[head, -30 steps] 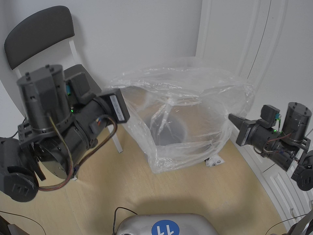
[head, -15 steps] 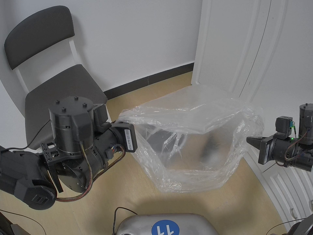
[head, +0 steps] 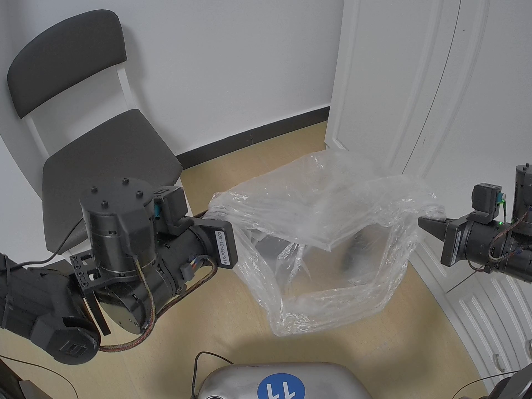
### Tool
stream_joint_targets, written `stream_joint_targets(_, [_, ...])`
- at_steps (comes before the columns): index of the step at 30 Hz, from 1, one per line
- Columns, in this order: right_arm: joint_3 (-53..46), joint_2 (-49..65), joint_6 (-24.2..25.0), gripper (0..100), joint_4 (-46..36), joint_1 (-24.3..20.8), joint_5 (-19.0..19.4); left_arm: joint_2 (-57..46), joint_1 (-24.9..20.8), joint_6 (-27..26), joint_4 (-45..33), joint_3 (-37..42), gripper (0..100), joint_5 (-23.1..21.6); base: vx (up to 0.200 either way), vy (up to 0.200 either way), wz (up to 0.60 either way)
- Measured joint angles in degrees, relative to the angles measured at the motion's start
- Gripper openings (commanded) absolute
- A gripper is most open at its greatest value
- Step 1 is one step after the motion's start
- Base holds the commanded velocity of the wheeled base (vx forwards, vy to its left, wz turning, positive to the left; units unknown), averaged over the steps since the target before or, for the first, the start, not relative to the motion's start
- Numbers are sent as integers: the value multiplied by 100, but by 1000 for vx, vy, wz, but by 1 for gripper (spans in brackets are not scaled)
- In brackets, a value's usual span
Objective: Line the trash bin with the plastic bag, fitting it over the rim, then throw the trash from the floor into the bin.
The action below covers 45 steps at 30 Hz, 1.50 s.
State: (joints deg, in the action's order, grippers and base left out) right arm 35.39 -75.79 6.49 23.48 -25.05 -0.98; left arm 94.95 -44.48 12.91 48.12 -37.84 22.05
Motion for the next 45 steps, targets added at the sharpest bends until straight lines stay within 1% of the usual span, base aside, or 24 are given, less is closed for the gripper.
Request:
stream_joint_targets(8, [-171,-148,-299,0,-9,205,-52,-166,13,-110,101,22,0,0,0,0,0])
stream_joint_targets(12, [-221,-163,-304,0,-13,256,13,-254,2,-134,106,30,0,4,0,0,0])
stream_joint_targets(19, [-210,-188,-304,0,-95,243,-35,-319,-11,-130,73,6,0,4,0,0,0])
stream_joint_targets(27, [-229,-177,-325,0,-110,297,-315,-300,290,-132,29,-39,0,-24,0,0,0])
stream_joint_targets(32, [-146,-389,-312,0,-50,452,-329,-267,372,-132,27,-44,0,-38,0,0,0])
stream_joint_targets(38, [96,-792,-266,0,-20,711,-305,-155,546,-123,88,-63,0,-222,0,0,0])
stream_joint_targets(45, [313,-1265,-239,0,-16,891,-296,88,711,-87,112,-182,0,-244,0,0,0])
